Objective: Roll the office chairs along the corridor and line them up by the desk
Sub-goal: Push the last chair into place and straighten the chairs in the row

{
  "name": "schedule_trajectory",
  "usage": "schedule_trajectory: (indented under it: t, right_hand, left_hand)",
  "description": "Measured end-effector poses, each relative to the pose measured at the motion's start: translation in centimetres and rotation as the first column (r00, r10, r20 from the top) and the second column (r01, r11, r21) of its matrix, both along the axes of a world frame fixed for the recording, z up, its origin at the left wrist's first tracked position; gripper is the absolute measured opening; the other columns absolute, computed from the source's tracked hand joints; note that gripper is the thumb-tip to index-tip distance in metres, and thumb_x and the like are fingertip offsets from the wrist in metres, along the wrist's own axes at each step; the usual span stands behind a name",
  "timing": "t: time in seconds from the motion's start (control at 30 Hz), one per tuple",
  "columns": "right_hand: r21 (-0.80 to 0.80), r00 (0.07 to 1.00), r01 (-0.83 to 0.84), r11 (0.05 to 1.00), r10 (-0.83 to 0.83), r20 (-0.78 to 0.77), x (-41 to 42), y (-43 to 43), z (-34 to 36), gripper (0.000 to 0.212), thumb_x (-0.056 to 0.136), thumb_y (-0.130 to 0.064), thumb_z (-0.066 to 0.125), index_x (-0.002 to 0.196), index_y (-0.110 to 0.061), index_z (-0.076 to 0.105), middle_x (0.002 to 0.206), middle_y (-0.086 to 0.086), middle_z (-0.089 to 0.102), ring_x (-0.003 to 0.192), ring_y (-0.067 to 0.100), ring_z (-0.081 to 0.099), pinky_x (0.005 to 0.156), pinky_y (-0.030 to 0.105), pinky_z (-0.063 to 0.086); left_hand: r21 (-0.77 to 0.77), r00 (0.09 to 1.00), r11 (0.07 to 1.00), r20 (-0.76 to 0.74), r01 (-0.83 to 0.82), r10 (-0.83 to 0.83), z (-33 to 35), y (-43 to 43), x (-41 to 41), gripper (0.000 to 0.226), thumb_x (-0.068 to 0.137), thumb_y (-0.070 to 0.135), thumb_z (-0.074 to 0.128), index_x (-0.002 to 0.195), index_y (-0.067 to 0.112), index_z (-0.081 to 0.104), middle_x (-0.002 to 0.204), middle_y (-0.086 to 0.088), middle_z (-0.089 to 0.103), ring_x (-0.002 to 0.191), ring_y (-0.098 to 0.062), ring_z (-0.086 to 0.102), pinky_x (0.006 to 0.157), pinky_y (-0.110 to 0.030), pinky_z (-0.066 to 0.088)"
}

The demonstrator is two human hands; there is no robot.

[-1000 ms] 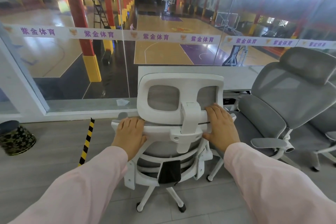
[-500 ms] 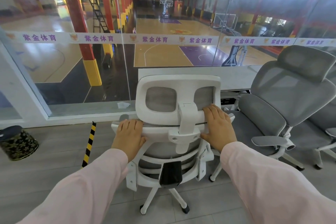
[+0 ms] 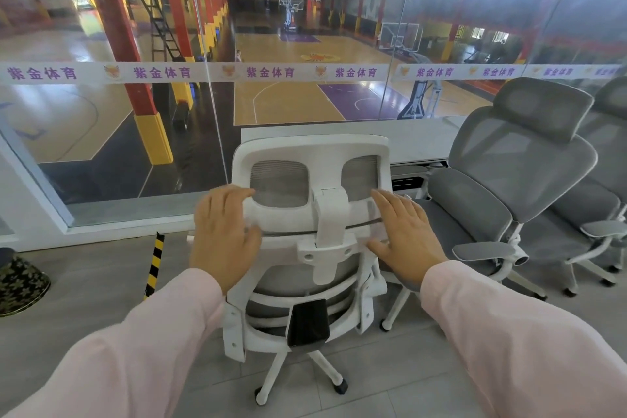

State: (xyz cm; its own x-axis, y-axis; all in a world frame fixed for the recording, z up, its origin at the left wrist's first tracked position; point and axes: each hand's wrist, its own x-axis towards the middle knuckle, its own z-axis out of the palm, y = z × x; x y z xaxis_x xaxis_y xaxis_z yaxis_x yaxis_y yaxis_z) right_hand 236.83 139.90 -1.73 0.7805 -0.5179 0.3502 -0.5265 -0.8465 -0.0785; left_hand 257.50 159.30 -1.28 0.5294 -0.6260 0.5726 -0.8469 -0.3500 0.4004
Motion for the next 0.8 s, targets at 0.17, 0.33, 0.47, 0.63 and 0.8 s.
schedule_trajectory:
  t: [0.17,0.33,0.47,0.63,0.8]
  right_hand:
    - [0.04,0.996,0.079,0.996,-0.081,0.036,-3.4,-0.9,0.6,0.073,0.086,-0.037,0.058,0.148,-0.024,0.021,0.153,-0.006,0.024,0.14,0.013,0.019,0.116,0.029,0.005]
    - [0.058,0.977,0.21,0.976,-0.212,0.021,-10.6,-2.4,0.5,0.07,0.086,-0.031,0.061,0.147,-0.021,0.026,0.152,-0.003,0.026,0.14,0.016,0.023,0.115,0.032,0.014]
    - [0.085,0.928,0.368,0.926,-0.371,0.022,-18.3,-4.6,0.0,0.068,0.083,-0.03,0.065,0.143,-0.019,0.035,0.15,-0.001,0.03,0.139,0.019,0.027,0.113,0.033,0.02]
    - [0.09,0.857,0.512,0.854,-0.515,0.023,-28.0,-8.4,-0.1,0.063,0.084,-0.031,0.064,0.141,-0.021,0.039,0.148,0.0,0.033,0.136,0.02,0.031,0.112,0.036,0.025]
    - [0.115,0.802,0.594,0.796,-0.597,-0.007,-37.5,-14.4,-0.4,0.064,0.086,-0.033,0.062,0.143,-0.023,0.035,0.149,-0.002,0.031,0.138,0.019,0.028,0.113,0.034,0.022]
  left_hand:
    - [-0.076,0.966,0.97,0.143,0.229,-0.217,3.7,-4.8,-4.4,0.034,0.077,0.012,0.059,0.11,0.015,0.054,0.111,-0.005,0.054,0.106,-0.018,0.037,0.098,-0.03,0.028]
    - [0.037,0.834,0.879,0.3,0.476,-0.464,2.3,-10.9,-10.4,0.036,0.075,0.016,0.056,0.111,0.018,0.054,0.116,-0.004,0.055,0.11,-0.023,0.042,0.095,-0.033,0.031]
    - [0.111,0.781,0.821,0.258,0.56,-0.568,0.9,-16.3,-16.0,0.04,0.072,0.018,0.058,0.112,0.021,0.058,0.12,-0.003,0.054,0.112,-0.022,0.039,0.097,-0.033,0.029]
    - [0.17,0.709,0.764,0.291,0.622,-0.642,0.2,-23.6,-24.5,0.04,0.07,0.022,0.072,0.108,0.022,0.06,0.119,-0.005,0.056,0.11,-0.022,0.036,0.096,-0.032,0.023]
    - [0.19,0.667,0.736,0.322,0.65,-0.672,-1.0,-31.6,-33.9,0.031,0.072,0.028,0.065,0.102,0.024,0.062,0.116,-0.004,0.058,0.112,-0.02,0.037,0.097,-0.032,0.022]
